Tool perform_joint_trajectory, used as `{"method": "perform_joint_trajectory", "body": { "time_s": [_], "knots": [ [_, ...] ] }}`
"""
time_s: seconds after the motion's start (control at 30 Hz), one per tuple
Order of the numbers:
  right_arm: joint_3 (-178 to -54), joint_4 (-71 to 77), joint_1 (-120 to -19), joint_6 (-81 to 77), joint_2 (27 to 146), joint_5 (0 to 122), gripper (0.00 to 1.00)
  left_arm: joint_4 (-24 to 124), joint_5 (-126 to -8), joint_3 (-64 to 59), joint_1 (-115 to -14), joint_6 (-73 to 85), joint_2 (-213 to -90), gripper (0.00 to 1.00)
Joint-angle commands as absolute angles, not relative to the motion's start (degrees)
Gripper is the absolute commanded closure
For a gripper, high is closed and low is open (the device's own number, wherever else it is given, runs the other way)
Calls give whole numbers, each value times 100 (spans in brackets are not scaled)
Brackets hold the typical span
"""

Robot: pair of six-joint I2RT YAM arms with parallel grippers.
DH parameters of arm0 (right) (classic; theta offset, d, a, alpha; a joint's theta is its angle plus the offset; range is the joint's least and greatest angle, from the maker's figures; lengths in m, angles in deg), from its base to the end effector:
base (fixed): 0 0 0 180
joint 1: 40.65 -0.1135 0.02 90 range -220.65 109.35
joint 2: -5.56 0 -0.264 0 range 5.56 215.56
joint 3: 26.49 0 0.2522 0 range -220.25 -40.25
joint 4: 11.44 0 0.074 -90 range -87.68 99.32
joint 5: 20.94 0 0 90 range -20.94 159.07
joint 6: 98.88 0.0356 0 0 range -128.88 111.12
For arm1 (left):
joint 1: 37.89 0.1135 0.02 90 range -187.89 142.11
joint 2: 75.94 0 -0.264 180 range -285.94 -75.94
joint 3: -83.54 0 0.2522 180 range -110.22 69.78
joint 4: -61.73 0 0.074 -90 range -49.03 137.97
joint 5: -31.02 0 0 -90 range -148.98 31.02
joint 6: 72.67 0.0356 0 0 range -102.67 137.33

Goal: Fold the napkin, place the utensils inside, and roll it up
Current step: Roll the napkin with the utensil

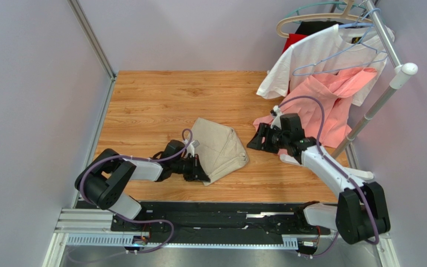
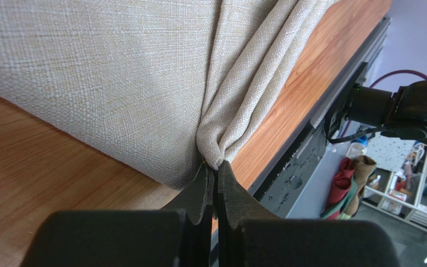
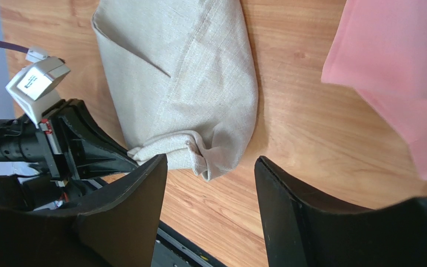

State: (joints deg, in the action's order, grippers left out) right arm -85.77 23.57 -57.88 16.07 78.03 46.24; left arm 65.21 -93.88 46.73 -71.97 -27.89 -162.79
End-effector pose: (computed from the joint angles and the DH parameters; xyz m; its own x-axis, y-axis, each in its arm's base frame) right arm 0.2416 0.0894 0.2281 -0.8649 0.1389 -0.4824 -0.1711 0.8219 0.5433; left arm 0.1861 -0.1505 0.1089 -0.9811 -0.0391 -0.1895 0.1264 0.6120 -0.7807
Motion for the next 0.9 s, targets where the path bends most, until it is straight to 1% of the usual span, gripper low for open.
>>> {"method": "perform_joint_trajectory", "body": {
  "time_s": [0.0, 0.03, 0.07, 0.17, 0.3, 0.47, 0.87],
  "knots": [
    [-7288, 973, -5919, 2661, 7105, 4718, 37, 5799, -9360, 4921, -7050, -2741, -16620, 100],
    [-7094, 518, -6024, 2889, 6947, 4753, 37, 5799, -9387, 4912, -7032, -2750, -16673, 100],
    [-6797, 409, -6112, 2969, 6702, 4953, 37, 5790, -9405, 4895, -7032, -2750, -16708, 100],
    [-6487, 4, -6297, 3049, 6419, 5070, 37, 5904, -9580, 4868, -6979, -2811, -16849, 100],
    [-6030, -417, -6359, 3093, 6400, 5078, 37, 6001, -9748, 4868, -6918, -2855, -17077, 100],
    [-5739, -875, -6482, 3181, 6550, 5254, 37, 6080, -9888, 4903, -6847, -2847, -17200, 100],
    [-5677, -1860, -6763, 3339, 7560, 5684, 38, 5878, -10038, 4816, -6750, -2688, -17244, 100]
  ]
}}
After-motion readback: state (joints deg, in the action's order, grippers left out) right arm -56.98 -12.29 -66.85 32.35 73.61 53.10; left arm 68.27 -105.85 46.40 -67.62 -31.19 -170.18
